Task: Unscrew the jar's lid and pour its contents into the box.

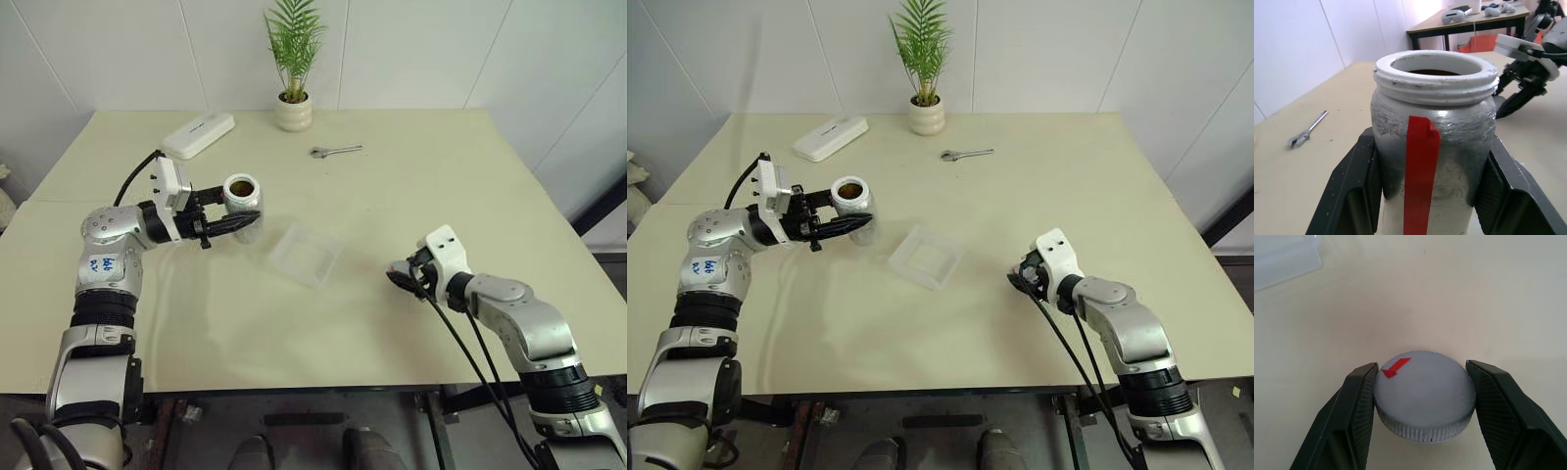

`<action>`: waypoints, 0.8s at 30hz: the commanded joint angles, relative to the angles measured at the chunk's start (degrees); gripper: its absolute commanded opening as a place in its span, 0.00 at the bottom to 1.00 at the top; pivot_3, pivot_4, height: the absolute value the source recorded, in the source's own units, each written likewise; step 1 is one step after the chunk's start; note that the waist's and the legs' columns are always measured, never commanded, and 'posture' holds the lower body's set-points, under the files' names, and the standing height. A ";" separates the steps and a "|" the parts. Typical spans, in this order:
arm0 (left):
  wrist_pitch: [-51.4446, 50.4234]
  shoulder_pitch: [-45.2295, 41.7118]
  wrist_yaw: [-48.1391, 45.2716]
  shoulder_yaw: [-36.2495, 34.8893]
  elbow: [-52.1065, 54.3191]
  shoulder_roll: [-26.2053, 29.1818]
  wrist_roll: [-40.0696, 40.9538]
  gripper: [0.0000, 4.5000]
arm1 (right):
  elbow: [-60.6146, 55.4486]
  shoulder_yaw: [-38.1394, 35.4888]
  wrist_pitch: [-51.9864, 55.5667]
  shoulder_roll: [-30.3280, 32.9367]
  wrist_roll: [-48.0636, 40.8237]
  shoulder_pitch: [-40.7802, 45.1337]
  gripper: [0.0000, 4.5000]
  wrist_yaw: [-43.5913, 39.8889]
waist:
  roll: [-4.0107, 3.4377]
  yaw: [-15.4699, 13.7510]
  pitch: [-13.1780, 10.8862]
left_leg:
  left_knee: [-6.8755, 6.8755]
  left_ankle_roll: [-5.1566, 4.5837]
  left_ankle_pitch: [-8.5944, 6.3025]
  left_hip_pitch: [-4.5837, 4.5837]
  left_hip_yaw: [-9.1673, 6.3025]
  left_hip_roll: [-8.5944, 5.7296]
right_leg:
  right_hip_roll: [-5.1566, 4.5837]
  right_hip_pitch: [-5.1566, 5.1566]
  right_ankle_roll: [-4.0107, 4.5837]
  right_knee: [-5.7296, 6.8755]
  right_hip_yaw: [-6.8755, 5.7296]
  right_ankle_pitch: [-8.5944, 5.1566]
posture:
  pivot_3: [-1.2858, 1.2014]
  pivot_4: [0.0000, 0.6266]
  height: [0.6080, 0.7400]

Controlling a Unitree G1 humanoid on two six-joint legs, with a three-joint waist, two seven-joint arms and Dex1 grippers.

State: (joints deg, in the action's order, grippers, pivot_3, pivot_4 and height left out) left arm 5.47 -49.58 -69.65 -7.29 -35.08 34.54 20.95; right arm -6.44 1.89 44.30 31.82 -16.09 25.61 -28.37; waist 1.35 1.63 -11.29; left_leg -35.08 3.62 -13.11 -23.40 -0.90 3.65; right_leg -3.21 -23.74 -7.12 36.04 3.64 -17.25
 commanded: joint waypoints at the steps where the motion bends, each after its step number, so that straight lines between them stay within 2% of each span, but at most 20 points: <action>1: 1.94 -1.57 1.02 -1.29 0.16 0.36 -0.23 0.44 | -1.51 -1.59 -1.44 -0.18 0.71 -1.33 0.56 0.66 | 0.00 -0.02 0.00 | 0.00 0.00 0.00 0.00 0.00 0.00 | 0.00 0.00 0.00 0.00 0.00 0.00 | 0.52 0.24 1.00; 3: 3.54 -2.09 1.08 -1.36 -0.51 0.22 -0.52 0.44 | -3.13 -1.83 -0.26 -0.18 -0.34 -2.30 0.73 0.06 | 0.00 -0.07 0.00 | -0.02 0.00 0.00 0.01 0.00 0.00 | 0.00 0.02 -0.01 0.01 0.00 0.01 | 0.52 0.24 1.00; 7: 5.76 -3.53 0.94 -1.50 -2.18 0.22 -1.00 0.44 | -7.57 -3.07 1.66 1.05 -2.23 -3.67 0.99 -1.37 | 0.01 -0.11 0.00 | -0.02 0.00 0.00 0.00 0.00 0.00 | 0.00 0.03 -0.01 -0.01 0.00 0.01 | 0.52 0.24 1.00; 13: 7.93 -5.62 0.69 -1.47 -5.68 0.52 -1.88 0.44 | -13.50 -6.52 4.10 3.55 -5.49 -4.82 0.99 -3.37 | 0.00 -0.03 0.00 | -0.02 0.00 0.00 0.02 -0.01 -0.01 | 0.00 0.04 -0.03 0.00 0.00 0.01 | 0.52 0.24 1.00; 16: 11.75 -8.08 0.08 -0.48 -9.51 0.58 -3.92 0.44 | -18.96 -11.42 1.78 6.38 -9.27 -5.71 0.99 -7.48 | 0.00 -0.16 0.00 | -0.01 0.01 0.00 0.01 0.00 -0.01 | 0.00 0.04 -0.03 -0.02 0.00 0.01 | 0.52 0.24 1.00; 18: 15.47 -10.28 -0.58 0.61 -12.83 0.15 -5.93 0.44 | -22.97 -15.85 -2.17 7.23 -13.68 -7.02 0.99 -12.01 | 0.01 -0.23 -0.01 | -0.02 0.01 0.00 -0.02 0.00 -0.01 | 0.00 0.04 -0.04 -0.05 -0.01 0.02 | 0.52 0.24 1.00; 21: 22.57 -13.58 -1.25 3.01 -18.43 -0.96 -9.80 0.44 | -28.83 -21.88 -0.25 10.58 -24.11 -11.65 0.99 -20.47 | 0.01 -0.52 -0.01 | -0.01 0.02 -0.01 -0.02 -0.01 -0.02 | 0.00 0.09 -0.07 -0.11 -0.02 0.03 | 0.52 0.24 1.00; 24: 29.86 -17.21 1.31 5.69 -24.04 -2.30 -14.62 0.44 | -31.76 -25.31 1.32 13.05 -30.89 -15.10 0.99 -23.19 | 0.03 -1.09 -0.01 | -0.04 0.13 -0.09 0.03 -0.02 -0.01 | 0.02 0.20 -0.10 -0.20 -0.03 0.02 | 0.52 0.24 1.00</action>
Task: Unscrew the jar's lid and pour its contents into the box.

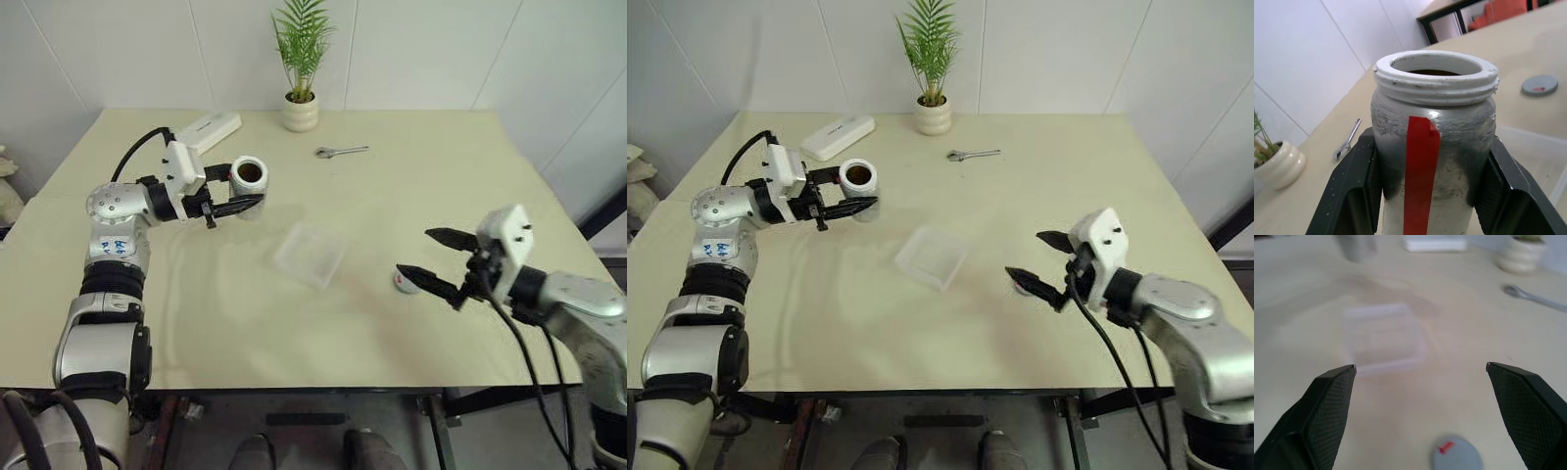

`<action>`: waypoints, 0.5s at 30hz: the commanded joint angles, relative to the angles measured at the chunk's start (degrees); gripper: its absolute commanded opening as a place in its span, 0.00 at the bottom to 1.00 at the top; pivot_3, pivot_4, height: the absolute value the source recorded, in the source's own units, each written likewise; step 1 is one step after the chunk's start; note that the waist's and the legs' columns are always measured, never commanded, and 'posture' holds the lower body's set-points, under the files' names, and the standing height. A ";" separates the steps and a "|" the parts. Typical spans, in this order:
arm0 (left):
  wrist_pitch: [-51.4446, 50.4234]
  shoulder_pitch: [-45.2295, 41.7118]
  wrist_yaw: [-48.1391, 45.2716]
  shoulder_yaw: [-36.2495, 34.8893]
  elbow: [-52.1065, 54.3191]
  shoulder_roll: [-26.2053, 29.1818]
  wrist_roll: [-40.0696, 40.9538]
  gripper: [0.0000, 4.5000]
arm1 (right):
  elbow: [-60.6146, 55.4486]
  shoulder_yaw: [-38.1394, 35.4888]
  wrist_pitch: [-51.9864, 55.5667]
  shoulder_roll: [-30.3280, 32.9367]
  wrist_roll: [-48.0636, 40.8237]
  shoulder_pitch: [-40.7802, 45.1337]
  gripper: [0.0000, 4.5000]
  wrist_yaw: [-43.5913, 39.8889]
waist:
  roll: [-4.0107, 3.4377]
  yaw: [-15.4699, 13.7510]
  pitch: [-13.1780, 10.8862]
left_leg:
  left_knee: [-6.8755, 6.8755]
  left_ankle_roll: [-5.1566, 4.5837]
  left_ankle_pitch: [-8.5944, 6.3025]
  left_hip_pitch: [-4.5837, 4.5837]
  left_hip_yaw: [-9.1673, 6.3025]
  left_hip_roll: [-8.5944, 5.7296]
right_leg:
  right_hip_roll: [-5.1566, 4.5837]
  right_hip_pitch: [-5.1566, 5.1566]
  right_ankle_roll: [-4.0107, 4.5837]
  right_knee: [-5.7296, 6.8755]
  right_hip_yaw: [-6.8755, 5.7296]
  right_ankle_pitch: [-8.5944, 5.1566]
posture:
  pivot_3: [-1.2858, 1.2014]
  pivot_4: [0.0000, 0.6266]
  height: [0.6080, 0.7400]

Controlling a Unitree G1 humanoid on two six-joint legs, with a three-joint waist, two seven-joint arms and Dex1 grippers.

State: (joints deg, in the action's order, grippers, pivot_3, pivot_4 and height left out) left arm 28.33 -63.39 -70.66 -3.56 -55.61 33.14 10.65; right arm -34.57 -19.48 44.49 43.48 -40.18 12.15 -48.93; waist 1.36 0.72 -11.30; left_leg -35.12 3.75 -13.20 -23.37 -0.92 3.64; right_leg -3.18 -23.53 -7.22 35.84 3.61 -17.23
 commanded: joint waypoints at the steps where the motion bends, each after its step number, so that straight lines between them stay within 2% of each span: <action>1: 9.31 -4.67 3.81 2.94 -5.25 -1.29 -6.23 0.44 | -4.10 -4.76 1.27 1.56 -8.52 -1.77 0.99 -2.06 | 0.03 -0.18 -0.01 | -0.05 0.01 -0.02 0.00 0.01 0.00 | 0.00 0.02 0.00 -0.01 0.01 0.00 | 0.52 0.24 1.00; 3: 14.73 -7.26 8.35 6.12 -8.22 -1.67 -11.94 0.44 | -5.09 -6.95 2.47 1.93 -14.02 -1.55 0.99 -0.55 | 0.06 -0.27 -0.03 | -0.13 0.01 -0.02 0.00 0.04 0.00 | 0.00 0.01 -0.05 0.02 0.05 0.03 | 0.52 0.24 1.00; 5: 19.54 -9.59 11.97 9.14 -10.59 -2.18 -16.80 0.44 | -6.15 -8.39 2.41 3.12 -15.89 -3.16 0.99 -0.95 | 0.07 -0.44 -0.04 | -0.17 0.01 -0.02 0.01 0.04 0.00 | 0.00 0.01 -0.05 0.04 0.06 0.06 | 0.52 0.24 1.00; 11: 27.34 -14.08 25.05 18.20 -14.28 -2.54 -31.11 0.44 | -6.94 -8.76 0.50 4.83 -14.74 -6.74 0.99 1.58 | 0.08 -0.59 -0.05 | -0.13 0.02 -0.04 0.01 0.08 0.00 | 0.00 0.01 -0.05 -0.02 0.11 0.06 | 0.52 0.24 1.00; 15: 32.85 -16.99 38.97 27.13 -13.98 -0.98 -44.93 0.44 | -7.78 -8.17 -0.46 4.17 -14.18 -8.00 0.99 4.31 | 0.12 -0.64 -0.07 | -0.13 0.03 -0.04 0.00 0.08 -0.01 | 0.00 0.00 -0.06 -0.02 0.12 0.06 | 0.52 0.24 1.00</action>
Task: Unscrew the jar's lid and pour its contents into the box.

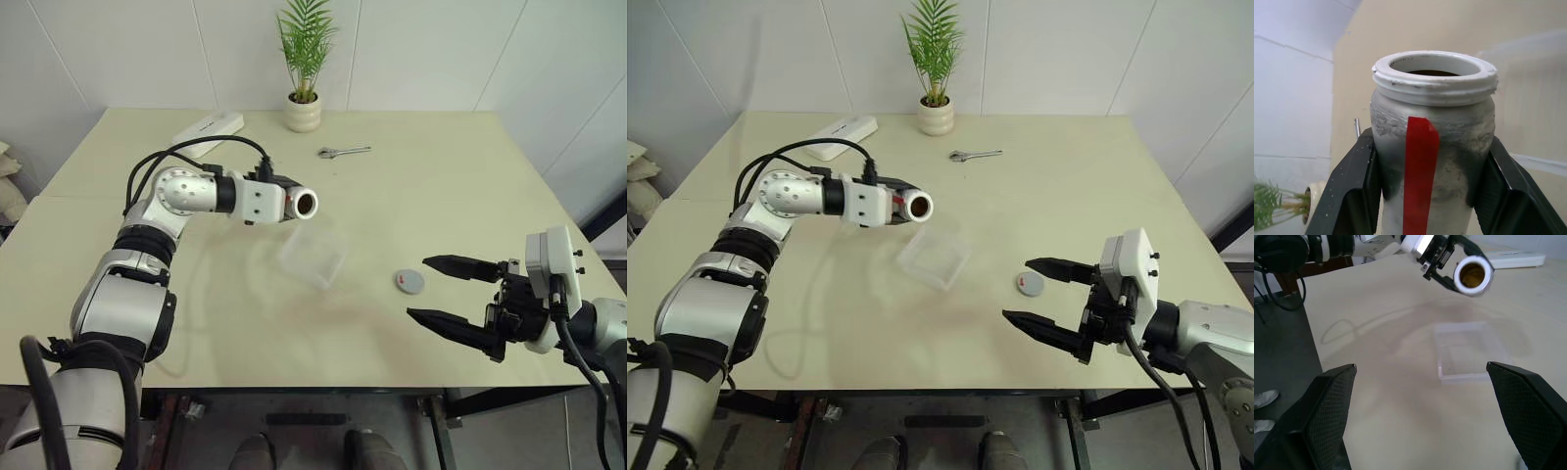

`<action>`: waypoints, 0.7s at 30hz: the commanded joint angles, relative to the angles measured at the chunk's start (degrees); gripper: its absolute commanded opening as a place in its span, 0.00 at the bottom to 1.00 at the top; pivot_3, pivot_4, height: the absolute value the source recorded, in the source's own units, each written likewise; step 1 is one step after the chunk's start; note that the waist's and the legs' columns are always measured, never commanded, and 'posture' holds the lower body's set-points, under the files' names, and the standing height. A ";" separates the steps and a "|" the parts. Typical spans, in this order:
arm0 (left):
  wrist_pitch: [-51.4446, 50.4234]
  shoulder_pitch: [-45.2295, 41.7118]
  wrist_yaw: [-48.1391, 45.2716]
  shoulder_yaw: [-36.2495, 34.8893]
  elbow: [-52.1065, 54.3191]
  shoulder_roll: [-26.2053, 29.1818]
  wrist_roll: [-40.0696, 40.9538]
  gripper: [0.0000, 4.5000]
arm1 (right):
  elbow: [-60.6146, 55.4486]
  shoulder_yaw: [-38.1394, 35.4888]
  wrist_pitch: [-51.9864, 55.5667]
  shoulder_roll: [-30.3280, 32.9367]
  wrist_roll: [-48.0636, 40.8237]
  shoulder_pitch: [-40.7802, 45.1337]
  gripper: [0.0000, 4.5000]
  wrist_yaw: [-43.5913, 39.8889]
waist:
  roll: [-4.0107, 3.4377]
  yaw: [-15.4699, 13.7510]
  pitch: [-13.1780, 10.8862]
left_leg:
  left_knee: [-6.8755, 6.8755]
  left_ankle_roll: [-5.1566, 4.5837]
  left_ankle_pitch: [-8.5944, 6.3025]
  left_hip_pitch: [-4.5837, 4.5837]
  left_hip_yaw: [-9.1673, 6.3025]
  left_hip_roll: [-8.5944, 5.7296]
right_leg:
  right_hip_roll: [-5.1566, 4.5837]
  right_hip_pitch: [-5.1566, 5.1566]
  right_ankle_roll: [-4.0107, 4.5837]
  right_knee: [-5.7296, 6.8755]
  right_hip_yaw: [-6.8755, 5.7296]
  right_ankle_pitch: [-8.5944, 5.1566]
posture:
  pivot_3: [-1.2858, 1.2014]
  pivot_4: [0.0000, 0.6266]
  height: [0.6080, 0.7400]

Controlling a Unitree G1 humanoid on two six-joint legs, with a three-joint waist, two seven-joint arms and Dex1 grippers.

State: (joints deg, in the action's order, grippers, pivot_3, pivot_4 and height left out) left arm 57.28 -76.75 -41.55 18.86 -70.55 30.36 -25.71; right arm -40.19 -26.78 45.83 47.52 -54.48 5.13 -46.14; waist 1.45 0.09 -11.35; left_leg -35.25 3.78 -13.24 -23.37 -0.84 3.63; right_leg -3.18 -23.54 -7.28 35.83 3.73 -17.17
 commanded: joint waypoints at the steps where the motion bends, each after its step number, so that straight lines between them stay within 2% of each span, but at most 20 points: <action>1: 4.65 -4.40 13.57 6.72 1.11 2.20 -11.70 0.44 | -2.41 -0.75 -2.05 0.18 0.13 -1.40 0.99 1.70 | 0.07 -0.02 -0.04 | 0.00 0.00 0.00 -0.01 0.00 0.00 | 0.00 -0.01 0.00 0.00 0.00 0.00 | 0.52 0.24 1.00; 5: 6.47 -7.54 27.78 14.86 1.81 3.46 -23.61 0.44 | -2.78 -0.38 -2.77 0.42 -0.03 -2.17 0.99 3.10 | 0.08 0.00 -0.05 | 0.01 0.03 -0.02 -0.01 0.05 0.00 | 0.01 -0.02 -0.03 -0.02 0.06 0.00 | 0.52 0.24 1.00; 8: -0.43 -12.14 50.15 27.74 4.92 4.32 -41.95 0.44 | -2.59 0.28 -3.23 0.41 0.78 -2.31 0.99 3.93 | 0.23 -0.07 -0.13 | 0.01 0.04 -0.03 -0.01 0.04 0.00 | 0.01 -0.02 -0.05 -0.03 0.07 0.00 | 0.52 0.24 1.00; 10: -4.73 -14.37 61.88 33.24 5.19 3.35 -48.77 0.44 | -2.03 1.43 -3.67 0.43 1.20 -1.56 0.99 4.24 | 0.39 -0.05 -0.22 | -0.01 0.07 -0.04 -0.01 0.04 -0.02 | 0.01 -0.02 -0.10 -0.03 0.11 -0.01 | 0.52 0.24 1.00; 13: -8.33 -16.47 74.90 39.45 5.10 1.79 -55.46 0.44 | -1.11 3.36 -4.31 0.52 2.06 -0.14 0.99 4.27 | 0.61 -0.09 -0.35 | -0.01 0.17 -0.10 -0.03 0.06 -0.02 | 0.01 -0.03 -0.14 -0.04 0.14 -0.03 | 0.52 0.24 1.00; 16: -10.96 -17.57 83.99 43.78 4.58 0.78 -59.68 0.44 | -0.25 4.64 -4.73 0.66 2.47 1.25 0.99 4.28 | 0.67 -0.14 -0.38 | 0.00 0.24 -0.16 -0.08 0.08 -0.02 | 0.01 -0.06 -0.17 -0.11 0.14 -0.05 | 0.52 0.24 1.00; 21: -12.20 -18.15 89.41 46.30 3.74 0.29 -61.24 0.44 | 0.91 6.04 -5.00 0.81 3.33 2.97 0.99 4.16 | 0.67 -0.29 -0.38 | 0.04 0.25 -0.18 -0.15 0.13 -0.02 | 0.01 -0.18 -0.21 -0.09 0.15 -0.10 | 0.52 0.24 1.00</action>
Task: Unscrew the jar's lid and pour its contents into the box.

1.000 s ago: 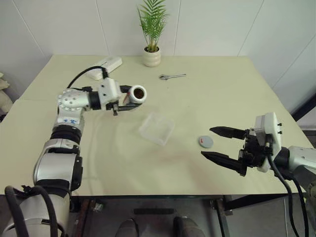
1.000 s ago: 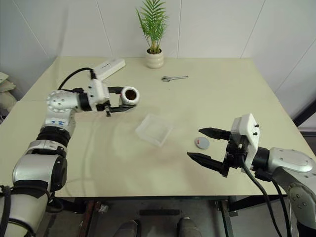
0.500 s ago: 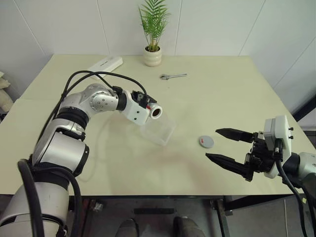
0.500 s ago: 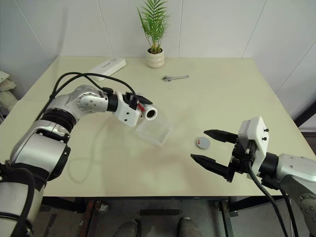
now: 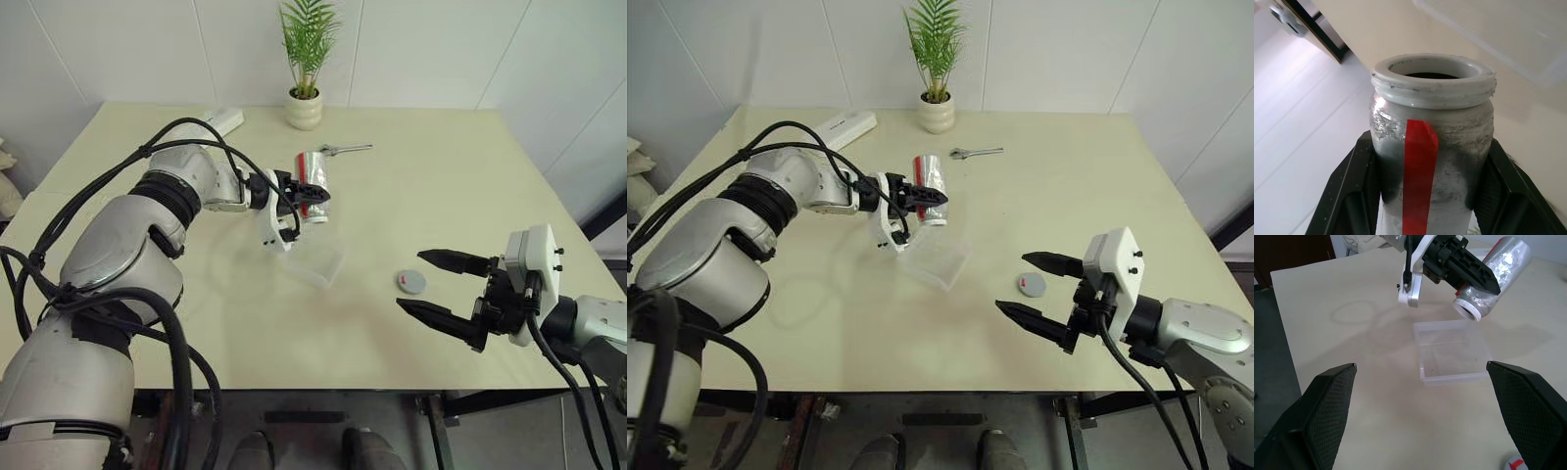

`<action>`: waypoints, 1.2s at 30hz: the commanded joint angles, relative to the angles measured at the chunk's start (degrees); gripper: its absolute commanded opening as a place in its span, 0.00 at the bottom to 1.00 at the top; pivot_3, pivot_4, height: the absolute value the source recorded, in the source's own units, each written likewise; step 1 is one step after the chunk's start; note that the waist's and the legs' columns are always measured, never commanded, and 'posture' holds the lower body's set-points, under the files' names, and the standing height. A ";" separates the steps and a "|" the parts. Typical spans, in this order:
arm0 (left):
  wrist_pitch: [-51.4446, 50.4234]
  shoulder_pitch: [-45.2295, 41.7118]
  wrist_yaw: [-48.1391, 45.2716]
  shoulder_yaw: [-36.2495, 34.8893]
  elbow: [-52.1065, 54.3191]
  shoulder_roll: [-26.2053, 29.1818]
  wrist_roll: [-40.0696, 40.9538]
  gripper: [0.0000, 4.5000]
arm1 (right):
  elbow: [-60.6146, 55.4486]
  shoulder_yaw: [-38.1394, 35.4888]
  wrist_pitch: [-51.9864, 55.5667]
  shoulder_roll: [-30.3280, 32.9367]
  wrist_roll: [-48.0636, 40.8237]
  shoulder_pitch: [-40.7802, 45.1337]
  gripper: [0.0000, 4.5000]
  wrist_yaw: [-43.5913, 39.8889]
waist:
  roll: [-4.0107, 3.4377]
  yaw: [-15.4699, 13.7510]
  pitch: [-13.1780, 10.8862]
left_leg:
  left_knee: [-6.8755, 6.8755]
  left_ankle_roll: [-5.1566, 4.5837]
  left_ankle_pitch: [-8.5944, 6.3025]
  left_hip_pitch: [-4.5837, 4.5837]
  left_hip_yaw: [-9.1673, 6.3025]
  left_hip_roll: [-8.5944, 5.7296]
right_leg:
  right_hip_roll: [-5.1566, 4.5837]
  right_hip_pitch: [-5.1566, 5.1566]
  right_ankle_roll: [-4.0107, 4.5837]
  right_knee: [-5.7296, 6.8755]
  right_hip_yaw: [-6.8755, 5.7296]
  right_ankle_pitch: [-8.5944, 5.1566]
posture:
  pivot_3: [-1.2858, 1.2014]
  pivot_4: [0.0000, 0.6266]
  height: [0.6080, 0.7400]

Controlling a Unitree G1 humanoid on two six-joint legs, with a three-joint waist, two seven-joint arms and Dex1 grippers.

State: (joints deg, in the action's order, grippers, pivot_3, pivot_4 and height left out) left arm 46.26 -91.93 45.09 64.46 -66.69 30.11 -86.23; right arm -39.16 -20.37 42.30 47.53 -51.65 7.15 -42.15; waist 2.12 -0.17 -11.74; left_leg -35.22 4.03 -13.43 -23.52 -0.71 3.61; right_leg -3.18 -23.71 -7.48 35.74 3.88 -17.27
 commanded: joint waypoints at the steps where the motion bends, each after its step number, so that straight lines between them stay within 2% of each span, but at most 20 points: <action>1: -1.62 -2.94 3.72 1.23 0.19 0.82 -1.23 0.44 | -0.02 -0.26 -1.50 0.81 0.63 1.08 0.99 0.13 | 0.00 -0.10 0.00 | 0.00 0.00 0.00 0.00 0.02 0.00 | 0.00 0.00 0.00 0.00 0.01 0.00 | 0.52 0.24 1.00; 9: -5.29 -2.12 9.37 4.88 4.71 3.32 -5.24 0.44 | 0.95 1.02 -1.94 0.59 1.68 1.91 0.99 -0.35 | 0.00 -1.06 0.00 | -0.03 0.01 0.00 0.05 0.07 0.00 | 0.00 0.00 0.00 0.08 0.06 0.00 | 0.52 0.24 1.00; 14: -13.74 -1.33 13.38 4.27 9.22 4.80 -7.38 0.44 | 2.56 2.76 -2.56 0.65 2.52 4.17 0.99 -1.10 | 0.01 -1.50 0.00 | -0.19 0.01 0.00 0.04 0.08 0.00 | 0.00 0.02 -0.01 0.16 0.07 0.00 | 0.52 0.24 1.00; 25: -17.70 0.13 16.83 3.80 13.41 6.49 -8.01 0.44 | 4.04 3.71 -2.76 0.71 3.67 6.41 0.99 -2.48 | 0.00 -1.38 0.00 | -0.36 0.01 0.00 0.07 0.08 0.00 | 0.00 0.02 -0.02 0.35 0.10 0.01 | 0.52 0.24 1.00; 29: -10.06 0.93 15.47 0.22 10.44 6.51 -1.31 0.44 | 4.10 3.69 -2.71 0.73 3.98 6.65 0.99 -2.55 | 0.00 -1.39 0.00 | -0.40 0.01 0.00 0.08 0.12 0.00 | 0.00 0.02 -0.02 0.39 0.14 0.01 | 0.52 0.24 1.00; 30: -4.14 1.37 13.02 -1.95 8.13 6.24 2.98 0.44 | 3.98 3.56 -2.72 0.72 3.96 6.52 0.99 -2.56 | 0.00 -1.39 0.00 | -0.41 0.01 0.00 0.09 0.12 0.00 | 0.00 0.02 -0.02 0.40 0.14 0.02 | 0.52 0.24 1.00; 34: 4.99 3.47 3.88 -8.87 3.37 6.43 13.73 0.44 | 3.57 3.14 -2.48 0.87 3.75 5.98 0.99 -2.54 | 0.00 -1.35 0.00 | -0.46 0.01 0.00 0.16 0.24 0.00 | 0.00 0.02 -0.02 0.50 0.25 0.02 | 0.52 0.24 1.00; 36: 8.95 5.84 -3.77 -13.88 1.22 6.93 21.14 0.44 | 3.43 2.77 -2.37 1.10 3.60 5.66 0.99 -2.66 | 0.00 -1.37 0.00 | -0.49 0.01 0.00 0.22 0.33 0.00 | 0.00 0.03 -0.02 0.54 0.35 0.02 | 0.52 0.24 1.00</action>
State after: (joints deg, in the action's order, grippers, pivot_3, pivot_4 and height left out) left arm 52.07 -86.52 46.22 54.72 -64.11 36.30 -71.52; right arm -34.35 -16.07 40.82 47.54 -47.68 12.89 -44.45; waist 2.12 -1.54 -11.73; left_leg -35.75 4.04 -13.43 -23.29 -0.34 3.61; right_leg -3.18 -23.68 -7.50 36.33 4.27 -17.25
